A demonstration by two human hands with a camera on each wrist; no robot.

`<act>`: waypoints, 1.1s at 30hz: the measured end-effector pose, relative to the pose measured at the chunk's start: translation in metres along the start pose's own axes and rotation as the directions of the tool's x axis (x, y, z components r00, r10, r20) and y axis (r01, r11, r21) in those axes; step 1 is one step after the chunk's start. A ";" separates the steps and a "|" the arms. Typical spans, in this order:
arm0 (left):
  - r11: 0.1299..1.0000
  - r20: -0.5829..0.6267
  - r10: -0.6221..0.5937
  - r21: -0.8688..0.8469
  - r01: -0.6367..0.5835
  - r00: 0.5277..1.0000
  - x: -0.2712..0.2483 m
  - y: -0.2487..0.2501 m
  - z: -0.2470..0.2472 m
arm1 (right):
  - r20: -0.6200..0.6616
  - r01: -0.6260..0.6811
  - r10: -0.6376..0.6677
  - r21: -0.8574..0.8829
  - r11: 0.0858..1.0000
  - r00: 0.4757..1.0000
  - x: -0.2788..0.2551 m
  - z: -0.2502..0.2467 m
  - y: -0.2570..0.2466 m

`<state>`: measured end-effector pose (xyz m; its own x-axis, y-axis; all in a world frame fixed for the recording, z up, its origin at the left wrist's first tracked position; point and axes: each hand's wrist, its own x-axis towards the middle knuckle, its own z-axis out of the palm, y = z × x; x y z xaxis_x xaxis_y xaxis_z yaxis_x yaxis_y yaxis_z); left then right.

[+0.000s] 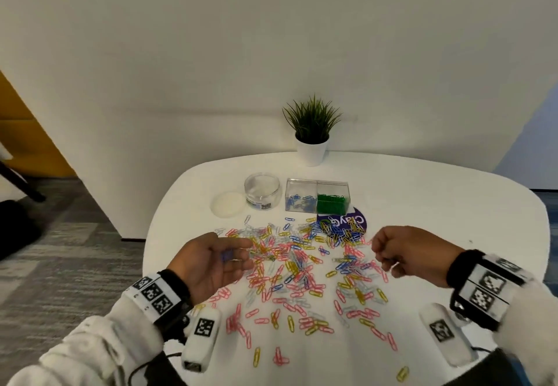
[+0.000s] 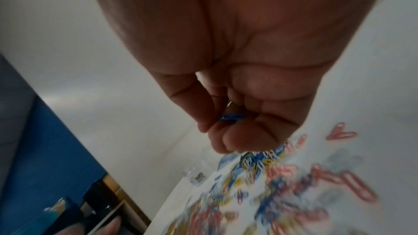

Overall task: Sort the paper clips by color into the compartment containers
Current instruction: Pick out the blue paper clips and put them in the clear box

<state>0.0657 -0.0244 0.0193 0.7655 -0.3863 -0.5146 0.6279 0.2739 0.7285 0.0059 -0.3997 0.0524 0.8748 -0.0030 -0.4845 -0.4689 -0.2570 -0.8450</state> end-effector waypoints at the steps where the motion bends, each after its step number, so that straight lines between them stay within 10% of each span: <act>1: 0.998 0.024 -0.010 -0.061 0.012 1.000 -0.001 -0.001 0.001 | 0.031 -0.019 0.019 0.030 0.999 0.999 -0.012 0.001 0.008; 6: 0.994 0.099 -0.056 -0.088 0.065 0.994 -0.003 -0.004 0.001 | 0.144 -0.169 0.134 0.269 0.948 0.980 -0.042 0.008 0.047; 10: 0.951 -0.031 -0.073 0.299 0.079 0.997 -0.007 -0.014 0.013 | -0.010 -0.220 0.220 0.005 0.976 0.975 -0.045 -0.002 0.069; 12: 0.640 -0.077 0.040 0.768 0.033 0.996 -0.005 -0.021 0.013 | -0.119 -0.138 0.096 -0.427 0.894 0.988 -0.040 -0.003 0.077; 15: -0.173 0.103 0.033 0.980 -0.096 0.994 -0.011 -0.030 0.017 | -0.088 0.004 -0.129 -0.808 0.589 0.988 -0.031 0.012 0.085; 17: -0.327 0.103 -0.070 0.938 -0.120 0.992 -0.018 -0.040 0.019 | -0.065 0.062 -0.223 -0.853 0.519 0.973 -0.024 0.027 0.084; 26: -0.402 0.228 0.213 0.907 -0.127 0.950 0.001 -0.051 0.032 | -0.062 0.132 -0.338 -0.844 0.520 0.939 0.015 0.068 0.049; 33: -0.423 0.203 0.204 0.900 -0.101 0.958 0.021 -0.064 0.032 | 0.129 0.245 -0.298 -0.886 0.394 0.946 0.023 0.118 0.048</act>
<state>0.0374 -0.0784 -0.0235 0.8325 -0.4931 -0.2525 -0.4696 -0.8699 0.1507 -0.0110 -0.2977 -0.0256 0.9513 0.1988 -0.2355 0.1378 -0.9579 -0.2518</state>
